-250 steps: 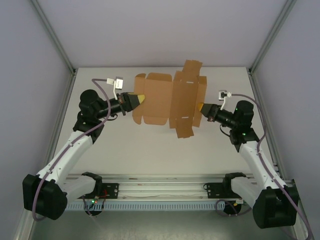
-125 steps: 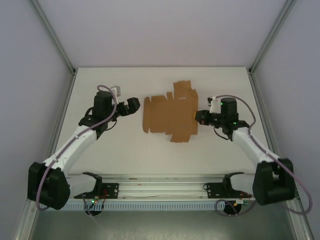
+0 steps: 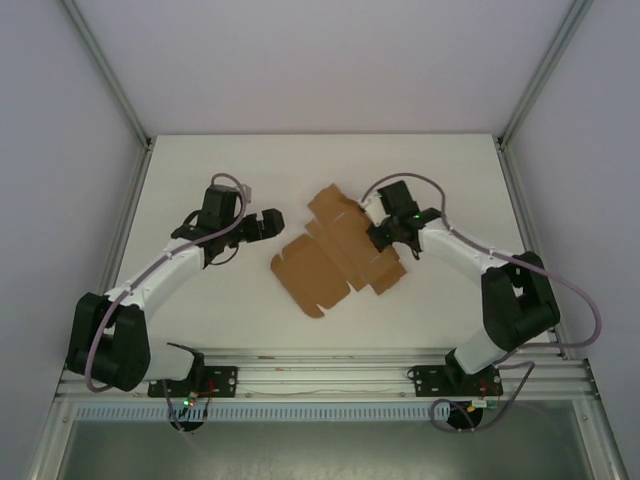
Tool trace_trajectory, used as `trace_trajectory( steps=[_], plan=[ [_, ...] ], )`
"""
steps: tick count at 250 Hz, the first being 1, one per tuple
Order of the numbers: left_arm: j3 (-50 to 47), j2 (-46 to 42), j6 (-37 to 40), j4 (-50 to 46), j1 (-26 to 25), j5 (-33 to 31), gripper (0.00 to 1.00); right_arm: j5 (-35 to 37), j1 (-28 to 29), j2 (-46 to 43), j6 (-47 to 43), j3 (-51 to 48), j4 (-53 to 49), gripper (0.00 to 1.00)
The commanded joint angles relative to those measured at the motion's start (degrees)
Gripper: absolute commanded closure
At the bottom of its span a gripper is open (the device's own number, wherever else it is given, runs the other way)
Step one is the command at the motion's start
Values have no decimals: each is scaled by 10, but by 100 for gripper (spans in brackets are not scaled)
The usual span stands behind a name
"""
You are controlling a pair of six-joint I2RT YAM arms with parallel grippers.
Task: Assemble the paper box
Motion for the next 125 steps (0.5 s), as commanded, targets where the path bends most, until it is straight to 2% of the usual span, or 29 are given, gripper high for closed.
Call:
trace_trajectory(
  steps=[1, 35, 72, 90, 125],
  plan=[
    [37, 20, -2, 39, -1, 69, 0, 103, 40, 8, -157, 11, 44, 100],
    [69, 47, -27, 57, 0, 116, 1, 130, 86, 20, -223, 16, 125, 100],
    [94, 73, -53, 85, -1, 195, 6, 205, 133, 39, -283, 16, 159, 100],
    [95, 76, -57, 100, -3, 201, 6, 225, 148, 39, -297, 8, 168, 100],
    [106, 93, -61, 108, -7, 220, 8, 216, 158, 24, -294, -14, 197, 100]
  ],
)
